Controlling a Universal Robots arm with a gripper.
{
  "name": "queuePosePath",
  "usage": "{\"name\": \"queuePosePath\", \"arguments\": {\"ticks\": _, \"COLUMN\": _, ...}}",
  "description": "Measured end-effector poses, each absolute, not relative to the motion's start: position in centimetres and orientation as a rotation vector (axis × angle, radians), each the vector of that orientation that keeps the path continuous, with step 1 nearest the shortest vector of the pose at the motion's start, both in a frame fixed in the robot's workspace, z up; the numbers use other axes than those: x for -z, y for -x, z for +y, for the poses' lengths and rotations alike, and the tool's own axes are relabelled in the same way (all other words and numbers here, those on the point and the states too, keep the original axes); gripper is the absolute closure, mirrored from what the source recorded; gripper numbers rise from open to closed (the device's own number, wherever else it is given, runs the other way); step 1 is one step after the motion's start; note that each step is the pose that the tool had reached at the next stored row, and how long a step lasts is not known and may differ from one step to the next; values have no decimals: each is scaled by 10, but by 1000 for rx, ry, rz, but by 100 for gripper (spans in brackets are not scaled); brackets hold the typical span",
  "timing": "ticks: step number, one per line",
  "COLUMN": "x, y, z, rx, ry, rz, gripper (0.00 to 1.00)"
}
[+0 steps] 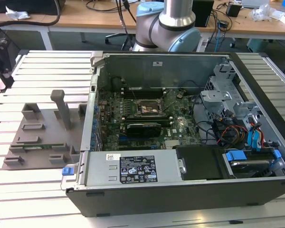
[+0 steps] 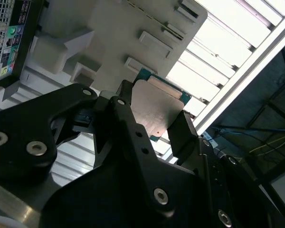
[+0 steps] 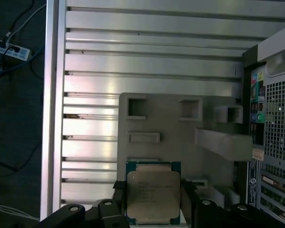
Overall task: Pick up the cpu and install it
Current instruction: 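Pick up the cpu and move it towards the insertion slot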
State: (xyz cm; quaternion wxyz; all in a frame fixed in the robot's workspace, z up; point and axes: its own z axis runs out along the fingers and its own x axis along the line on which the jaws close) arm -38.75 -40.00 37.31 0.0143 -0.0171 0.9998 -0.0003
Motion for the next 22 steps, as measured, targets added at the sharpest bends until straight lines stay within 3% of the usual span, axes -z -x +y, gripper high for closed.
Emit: {"name": "queuePosePath", "arguments": {"ticks": 22, "x": -407, "y": 387, "z": -400, "rx": -4, "ry": 53, "rz": 3114, "gripper": 45}}
